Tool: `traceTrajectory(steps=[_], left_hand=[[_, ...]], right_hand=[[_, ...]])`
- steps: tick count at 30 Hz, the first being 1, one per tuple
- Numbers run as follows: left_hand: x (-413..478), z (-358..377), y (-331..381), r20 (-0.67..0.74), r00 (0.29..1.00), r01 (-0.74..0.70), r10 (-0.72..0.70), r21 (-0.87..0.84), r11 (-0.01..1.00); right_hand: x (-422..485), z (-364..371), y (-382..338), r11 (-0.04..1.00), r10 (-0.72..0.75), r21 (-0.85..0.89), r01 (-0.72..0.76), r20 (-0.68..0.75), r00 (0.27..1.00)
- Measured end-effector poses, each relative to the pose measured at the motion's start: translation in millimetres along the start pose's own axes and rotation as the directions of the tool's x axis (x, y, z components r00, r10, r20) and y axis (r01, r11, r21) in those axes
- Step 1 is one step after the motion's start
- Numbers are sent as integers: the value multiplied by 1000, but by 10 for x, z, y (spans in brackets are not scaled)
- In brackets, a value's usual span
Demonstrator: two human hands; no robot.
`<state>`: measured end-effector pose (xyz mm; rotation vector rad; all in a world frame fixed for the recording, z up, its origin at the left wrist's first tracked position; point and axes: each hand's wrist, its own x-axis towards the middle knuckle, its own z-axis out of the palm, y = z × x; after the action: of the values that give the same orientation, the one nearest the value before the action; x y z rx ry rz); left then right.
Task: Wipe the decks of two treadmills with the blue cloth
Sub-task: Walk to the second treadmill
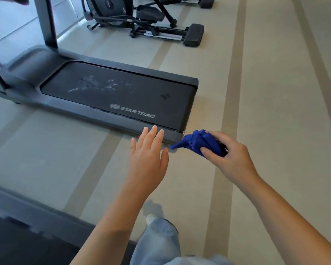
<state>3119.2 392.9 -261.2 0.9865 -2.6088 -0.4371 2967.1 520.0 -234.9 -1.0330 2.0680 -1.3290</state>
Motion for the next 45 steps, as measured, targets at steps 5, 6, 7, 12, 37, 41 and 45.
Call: traceTrajectory(steps=[5,6,7,12,37,41,45], left_hand=[[658,-90,-840,-47,998,42,-41,30,999],[757,-75,-978,-54,996,69,-68,16,998],[849,-62,-1103,-55,994,97,-97,3,995],[1392,-10,-1722,-51,982,181,-180,2,984],[5049,107,-3738,96,938,-341,333,71,937],[5353,340,-3796,154,926,-355,345,45,934],[5571,744,-3804,196,942,-276,273,-9,961]], right_hand=[[925,682,-168,998,-16,-59,21,82,996],[1075,830,-183,997,-26,-73,33,100,995],[1224,973,-192,996,-27,-78,37,121,992],[1939,1508,-166,996,-4,-90,23,199,980],[5229,2879,-376,982,87,-137,-132,-293,952],[5393,2915,-137,977,125,-129,-170,-301,946],[5616,2812,299,970,125,-173,-173,-262,957]])
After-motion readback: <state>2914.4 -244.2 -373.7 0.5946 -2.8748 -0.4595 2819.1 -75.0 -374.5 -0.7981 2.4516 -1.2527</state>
